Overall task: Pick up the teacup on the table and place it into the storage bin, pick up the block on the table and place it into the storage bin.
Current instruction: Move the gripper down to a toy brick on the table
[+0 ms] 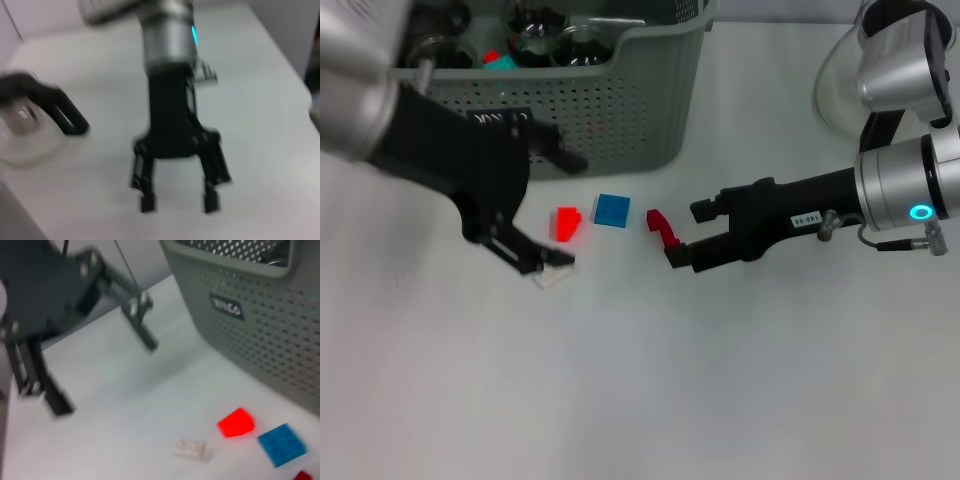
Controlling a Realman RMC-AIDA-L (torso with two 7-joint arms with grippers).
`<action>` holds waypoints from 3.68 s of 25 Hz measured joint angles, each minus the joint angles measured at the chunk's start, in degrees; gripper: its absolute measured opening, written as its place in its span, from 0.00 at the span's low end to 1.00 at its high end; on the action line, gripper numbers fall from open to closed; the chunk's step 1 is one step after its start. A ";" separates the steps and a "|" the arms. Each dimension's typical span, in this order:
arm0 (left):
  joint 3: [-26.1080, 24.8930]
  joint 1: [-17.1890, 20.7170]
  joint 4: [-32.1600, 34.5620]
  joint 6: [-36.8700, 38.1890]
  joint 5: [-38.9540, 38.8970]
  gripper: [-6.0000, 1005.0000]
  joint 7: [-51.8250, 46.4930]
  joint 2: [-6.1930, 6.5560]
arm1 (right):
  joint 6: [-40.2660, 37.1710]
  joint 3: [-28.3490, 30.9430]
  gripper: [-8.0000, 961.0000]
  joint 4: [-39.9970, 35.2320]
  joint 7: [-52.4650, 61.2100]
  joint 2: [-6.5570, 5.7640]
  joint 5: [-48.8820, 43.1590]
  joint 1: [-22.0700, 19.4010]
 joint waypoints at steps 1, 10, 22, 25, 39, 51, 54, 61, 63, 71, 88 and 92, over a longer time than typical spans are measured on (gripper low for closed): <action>1.43 0.04 -0.02 -0.30 1.43 0.95 0.84 -0.45 | 0.58 0.14 0.96 0.00 -0.01 0.07 0.04 -0.04; 8.85 -0.38 -1.64 -4.78 8.43 0.95 10.29 -1.32 | 2.18 0.51 0.96 1.13 1.68 0.51 0.36 0.39; 21.97 -1.41 -4.37 -16.56 20.97 0.94 16.97 -3.35 | 3.29 0.30 0.95 1.67 3.24 0.54 4.10 -0.04; 25.06 -1.45 -4.40 -18.69 22.64 0.94 17.17 -3.39 | 3.34 0.30 0.95 1.68 3.26 0.54 4.19 -0.14; 34.37 -2.53 -7.03 -19.03 26.30 0.94 17.25 -3.52 | 3.94 0.60 0.95 2.43 2.38 0.57 4.73 -0.35; 38.68 -5.46 -10.05 -18.86 28.33 0.94 17.31 -3.44 | 4.53 0.38 0.95 3.19 1.72 0.63 5.28 -0.37; 39.52 -6.02 -10.14 -18.84 28.41 0.94 17.36 -3.44 | 4.52 0.14 0.95 3.32 1.66 0.66 5.49 -0.36; 40.65 -7.32 -11.42 -19.20 28.68 0.94 16.90 -3.59 | 4.52 0.16 0.95 4.10 1.59 0.71 5.52 -0.33; 40.86 -7.63 -11.51 -19.44 28.71 0.94 16.37 -3.73 | 4.51 0.25 0.95 4.16 1.42 0.71 5.52 -0.36; 41.85 -8.79 -12.90 -20.92 29.32 0.94 15.09 -3.88 | 4.45 0.28 0.95 4.56 0.27 0.71 5.52 -0.47; 43.52 -10.27 -15.08 -22.66 30.67 0.94 12.52 -3.96 | 4.43 0.46 0.95 5.19 -0.57 0.63 5.52 -1.14; 43.88 -10.28 -15.21 -22.69 30.72 0.85 12.21 -3.97 | 4.46 0.47 0.95 5.26 -0.64 0.62 5.52 -1.30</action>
